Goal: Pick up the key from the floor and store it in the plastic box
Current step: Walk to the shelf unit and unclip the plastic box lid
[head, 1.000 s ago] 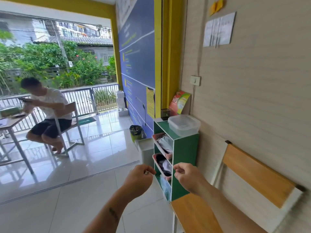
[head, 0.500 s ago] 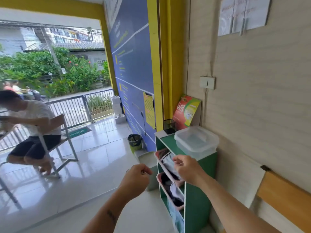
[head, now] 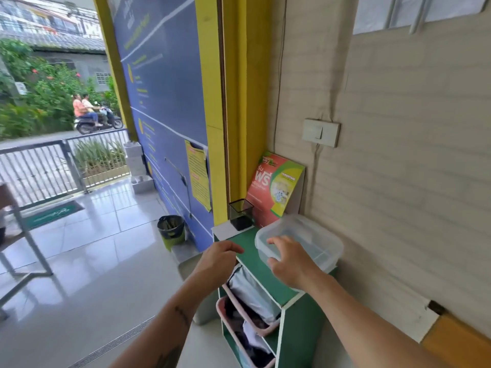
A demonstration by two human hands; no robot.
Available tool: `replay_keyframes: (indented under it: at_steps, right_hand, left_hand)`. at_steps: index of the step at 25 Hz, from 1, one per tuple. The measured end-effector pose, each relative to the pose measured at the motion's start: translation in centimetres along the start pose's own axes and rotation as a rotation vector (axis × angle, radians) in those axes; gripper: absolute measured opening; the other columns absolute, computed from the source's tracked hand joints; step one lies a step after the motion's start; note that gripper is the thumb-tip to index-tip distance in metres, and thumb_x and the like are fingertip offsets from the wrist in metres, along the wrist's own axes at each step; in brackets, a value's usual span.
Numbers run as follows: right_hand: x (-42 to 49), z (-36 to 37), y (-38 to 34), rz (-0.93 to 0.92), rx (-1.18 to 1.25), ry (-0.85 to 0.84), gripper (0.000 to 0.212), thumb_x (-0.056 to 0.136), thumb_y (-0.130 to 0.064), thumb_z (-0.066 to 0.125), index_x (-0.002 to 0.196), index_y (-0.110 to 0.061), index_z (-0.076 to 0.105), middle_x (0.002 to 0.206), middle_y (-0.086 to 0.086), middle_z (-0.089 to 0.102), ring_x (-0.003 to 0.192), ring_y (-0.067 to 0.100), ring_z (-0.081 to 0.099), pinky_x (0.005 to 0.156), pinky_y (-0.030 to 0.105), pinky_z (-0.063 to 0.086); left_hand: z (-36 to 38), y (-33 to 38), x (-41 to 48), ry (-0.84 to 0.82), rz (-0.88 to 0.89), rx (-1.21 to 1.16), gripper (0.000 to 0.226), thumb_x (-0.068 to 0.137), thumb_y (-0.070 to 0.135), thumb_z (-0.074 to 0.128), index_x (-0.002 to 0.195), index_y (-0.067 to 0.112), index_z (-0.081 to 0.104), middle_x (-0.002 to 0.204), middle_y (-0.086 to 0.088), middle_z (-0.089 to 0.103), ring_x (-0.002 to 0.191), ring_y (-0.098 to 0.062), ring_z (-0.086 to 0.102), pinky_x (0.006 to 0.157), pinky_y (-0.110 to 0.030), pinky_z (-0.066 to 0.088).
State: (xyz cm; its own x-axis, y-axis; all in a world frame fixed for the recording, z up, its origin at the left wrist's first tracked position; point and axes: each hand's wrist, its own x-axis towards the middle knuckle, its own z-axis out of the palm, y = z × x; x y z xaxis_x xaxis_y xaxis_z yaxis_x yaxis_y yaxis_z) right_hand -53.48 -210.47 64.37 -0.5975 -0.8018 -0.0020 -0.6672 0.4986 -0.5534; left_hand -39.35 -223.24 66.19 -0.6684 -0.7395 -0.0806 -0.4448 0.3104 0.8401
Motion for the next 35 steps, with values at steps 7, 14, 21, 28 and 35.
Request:
replay_keyframes:
  at_steps: [7, 14, 21, 28, 35]
  right_hand:
    - [9.4, 2.5, 0.4, 0.208, -0.223, 0.017, 0.057, 0.092, -0.041, 0.044, 0.145, -0.022, 0.038, 0.146, 0.006, 0.04, 0.131, 0.029, 0.037, 0.109, 0.044, 0.035]
    - [14.6, 6.1, 1.1, 0.319, -0.325, 0.065, 0.068, 0.086, -0.05, 0.033, 0.147, -0.022, 0.038, 0.149, 0.006, 0.037, 0.136, 0.03, 0.032, 0.112, 0.045, 0.029]
    - [14.8, 8.4, 3.0, 0.329, -0.413, 0.093, 0.068, 0.087, -0.057, 0.036, 0.151, -0.034, 0.026, 0.164, 0.006, 0.013, 0.149, 0.03, 0.011, 0.118, 0.052, 0.013]
    - [15.1, 8.6, 3.1, 0.319, -0.4, 0.154, 0.067, 0.082, -0.058, 0.04, 0.145, -0.037, 0.033, 0.161, 0.003, 0.021, 0.146, 0.029, 0.02, 0.116, 0.052, 0.019]
    - [15.1, 8.6, 3.4, 0.315, -0.373, 0.181, 0.066, 0.082, -0.058, 0.047, 0.144, -0.037, 0.037, 0.159, 0.002, 0.025, 0.145, 0.027, 0.023, 0.117, 0.049, 0.019]
  left_hand:
    - [1.4, -4.2, 14.4, -0.173, 0.115, 0.054, 0.039, 0.091, 0.003, 0.041, 0.11, 0.017, 0.071, 0.078, -0.006, 0.063, 0.039, -0.006, 0.042, 0.034, -0.012, 0.03]
    - [2.9, -7.3, 22.5, -0.301, 0.221, 0.044, 0.023, 0.089, 0.01, 0.06, 0.107, 0.017, 0.071, 0.102, -0.002, 0.071, 0.086, -0.016, 0.065, 0.072, -0.02, 0.047]
    - [5.4, -10.1, 25.1, -0.364, 0.28, 0.096, 0.027, 0.085, 0.009, 0.061, 0.108, 0.019, 0.07, 0.106, -0.001, 0.071, 0.094, -0.018, 0.065, 0.086, -0.029, 0.053]
    - [7.2, -10.7, 26.0, -0.329, 0.627, 0.226, 0.032, 0.081, -0.001, 0.06, 0.109, 0.012, 0.071, 0.103, -0.004, 0.067, 0.091, -0.022, 0.065, 0.082, -0.032, 0.054]
    - [8.4, -11.3, 28.1, -0.385, 0.687, 0.376, 0.036, 0.083, 0.005, 0.056, 0.116, 0.014, 0.067, 0.109, -0.005, 0.066, 0.098, -0.027, 0.062, 0.082, -0.041, 0.055]
